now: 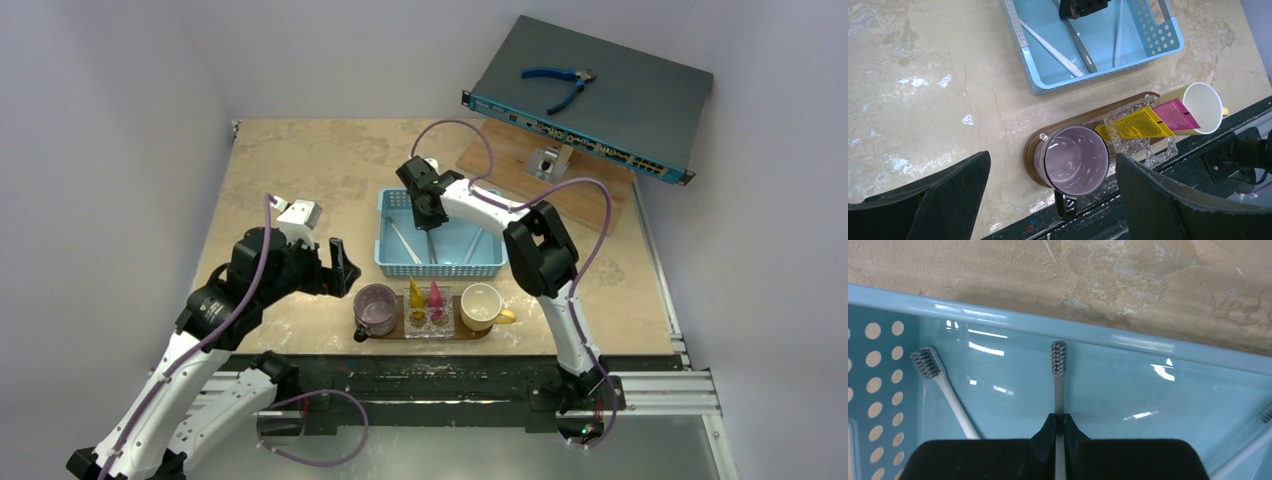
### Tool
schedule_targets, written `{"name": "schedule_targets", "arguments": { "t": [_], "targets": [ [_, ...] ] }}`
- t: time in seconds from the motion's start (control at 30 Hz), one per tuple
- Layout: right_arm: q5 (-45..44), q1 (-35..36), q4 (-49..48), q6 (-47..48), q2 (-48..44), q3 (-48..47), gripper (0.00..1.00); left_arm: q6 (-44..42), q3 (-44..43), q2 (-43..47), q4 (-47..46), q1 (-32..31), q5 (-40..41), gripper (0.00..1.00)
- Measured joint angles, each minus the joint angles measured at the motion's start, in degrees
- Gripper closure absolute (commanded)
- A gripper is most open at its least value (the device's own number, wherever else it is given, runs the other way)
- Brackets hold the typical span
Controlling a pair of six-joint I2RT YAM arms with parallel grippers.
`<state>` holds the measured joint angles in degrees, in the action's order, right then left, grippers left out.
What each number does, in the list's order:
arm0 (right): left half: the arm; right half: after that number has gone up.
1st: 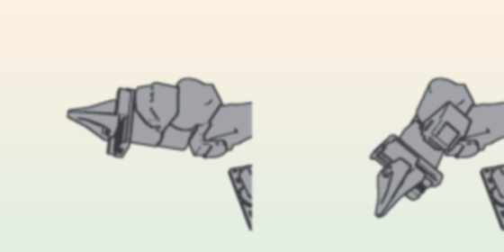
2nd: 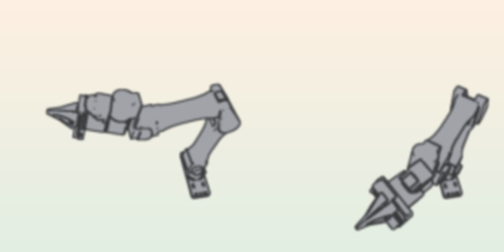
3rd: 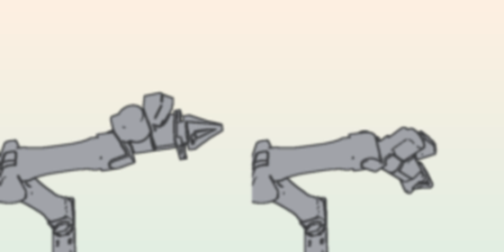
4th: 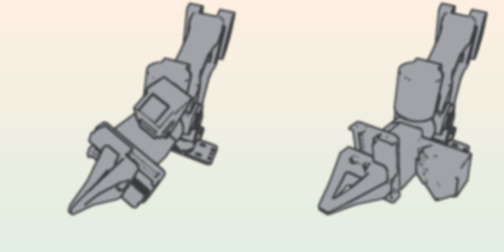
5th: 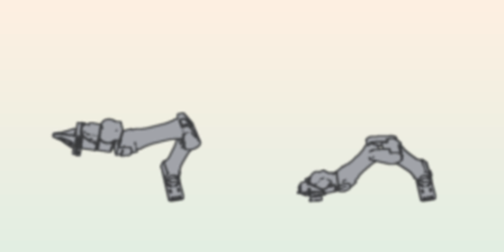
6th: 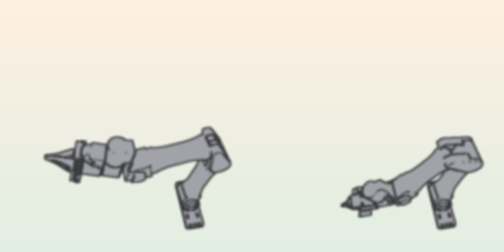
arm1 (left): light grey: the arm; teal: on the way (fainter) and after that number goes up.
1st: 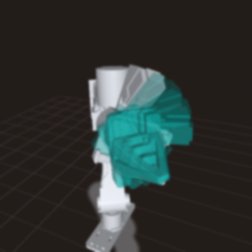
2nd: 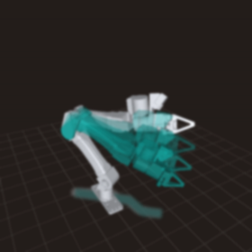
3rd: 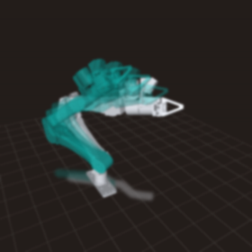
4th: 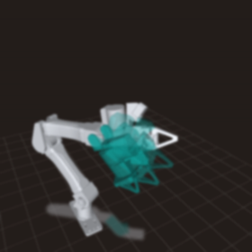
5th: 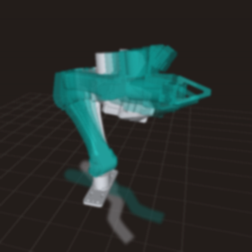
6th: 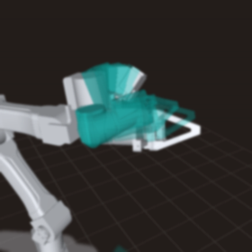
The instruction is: Prepare toiletry sets of a toothbrush and toothpaste on the tray
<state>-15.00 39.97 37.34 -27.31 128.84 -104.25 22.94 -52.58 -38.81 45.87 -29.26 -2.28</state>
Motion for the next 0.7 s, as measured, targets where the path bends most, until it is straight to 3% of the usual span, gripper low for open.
{"name": "schedule_targets", "arguments": {
  "t": [0.7],
  "targets": [
    [-0.39,-0.24,-3.87,2.54,-19.87,4.81,1.0,0.02,-2.84,-5.42,-2.29,-0.02,-3.5,0.05]
  ]
}}
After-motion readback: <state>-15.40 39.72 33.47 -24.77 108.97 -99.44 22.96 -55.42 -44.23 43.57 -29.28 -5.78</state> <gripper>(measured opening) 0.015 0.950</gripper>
